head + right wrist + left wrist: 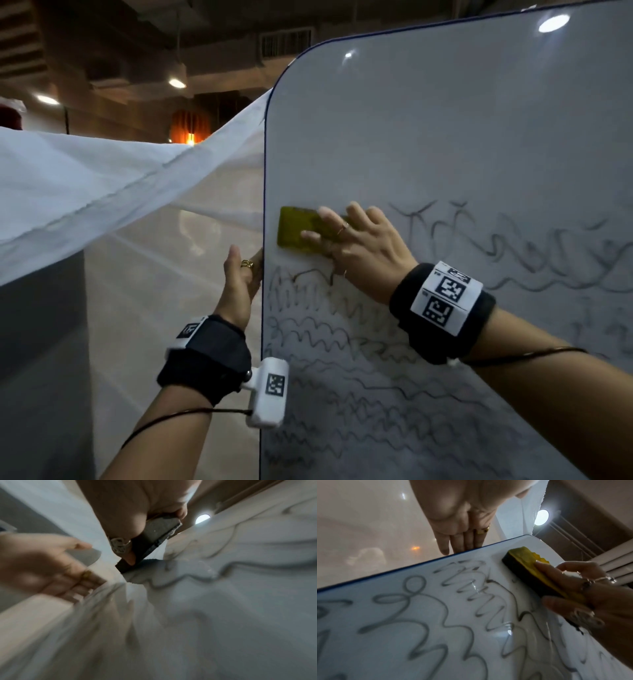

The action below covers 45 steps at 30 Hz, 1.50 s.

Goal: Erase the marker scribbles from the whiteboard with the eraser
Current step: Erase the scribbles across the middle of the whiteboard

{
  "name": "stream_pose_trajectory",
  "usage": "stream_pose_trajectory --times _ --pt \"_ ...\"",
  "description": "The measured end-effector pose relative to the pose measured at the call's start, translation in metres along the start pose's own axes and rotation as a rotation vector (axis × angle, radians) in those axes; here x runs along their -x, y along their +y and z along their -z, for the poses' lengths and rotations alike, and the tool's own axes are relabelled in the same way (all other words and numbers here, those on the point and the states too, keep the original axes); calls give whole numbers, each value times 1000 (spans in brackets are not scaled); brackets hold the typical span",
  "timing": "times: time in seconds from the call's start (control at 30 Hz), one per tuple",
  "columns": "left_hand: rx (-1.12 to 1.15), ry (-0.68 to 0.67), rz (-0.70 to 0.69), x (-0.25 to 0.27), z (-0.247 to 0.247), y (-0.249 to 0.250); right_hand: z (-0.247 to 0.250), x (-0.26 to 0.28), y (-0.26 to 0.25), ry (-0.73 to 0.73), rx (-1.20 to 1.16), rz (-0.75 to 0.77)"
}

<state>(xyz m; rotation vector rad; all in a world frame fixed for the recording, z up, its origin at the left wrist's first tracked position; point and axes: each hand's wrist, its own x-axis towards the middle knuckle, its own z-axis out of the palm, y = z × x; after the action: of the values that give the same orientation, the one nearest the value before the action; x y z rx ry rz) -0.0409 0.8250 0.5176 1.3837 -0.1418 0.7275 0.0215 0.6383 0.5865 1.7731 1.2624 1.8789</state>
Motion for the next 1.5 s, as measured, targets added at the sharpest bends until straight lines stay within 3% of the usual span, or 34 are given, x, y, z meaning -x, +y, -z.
stream_pose_trajectory --times 0.1,0.23,0.33,0.43,0.53,0.63,0.77,0.93,1.0,1.1,1.23,1.3,1.37,1.5 --pt "36 15 1 1 -1 -2 -6 -15 -12 -26 -11 -166" --pt "76 46 -18 1 2 -5 -10 8 -40 -86 -87 -99" --pt "18 45 -4 -6 6 -5 8 27 -17 -79 -85 -99" --pt "-71 83 -20 -10 5 -8 19 27 7 -73 -68 -224" --pt "-125 129 -56 -11 -1 -12 15 21 -4 -84 -80 -318" --pt "-91 175 -56 -13 -4 -12 4 20 -26 -149 -105 -286" --pt "-88 172 -35 -8 -7 -11 9 22 -7 -112 -98 -183" --pt "-187 179 -39 -5 -8 -9 17 -4 10 -127 -71 -328" --pt "-225 181 -22 -5 -7 -9 12 -18 -5 -242 -110 -329" --pt "-213 184 19 -6 -7 -5 3 -8 -22 -381 -128 -211" --pt "-202 109 33 -4 -3 -2 10 13 9 -276 -121 -82" --pt "-227 127 30 -2 0 -1 17 13 26 -254 -95 -95" --pt "-268 146 35 -3 3 -5 27 -2 33 -334 -66 -114" --pt "-329 149 15 -11 11 -22 19 -27 11 -405 -42 -214"
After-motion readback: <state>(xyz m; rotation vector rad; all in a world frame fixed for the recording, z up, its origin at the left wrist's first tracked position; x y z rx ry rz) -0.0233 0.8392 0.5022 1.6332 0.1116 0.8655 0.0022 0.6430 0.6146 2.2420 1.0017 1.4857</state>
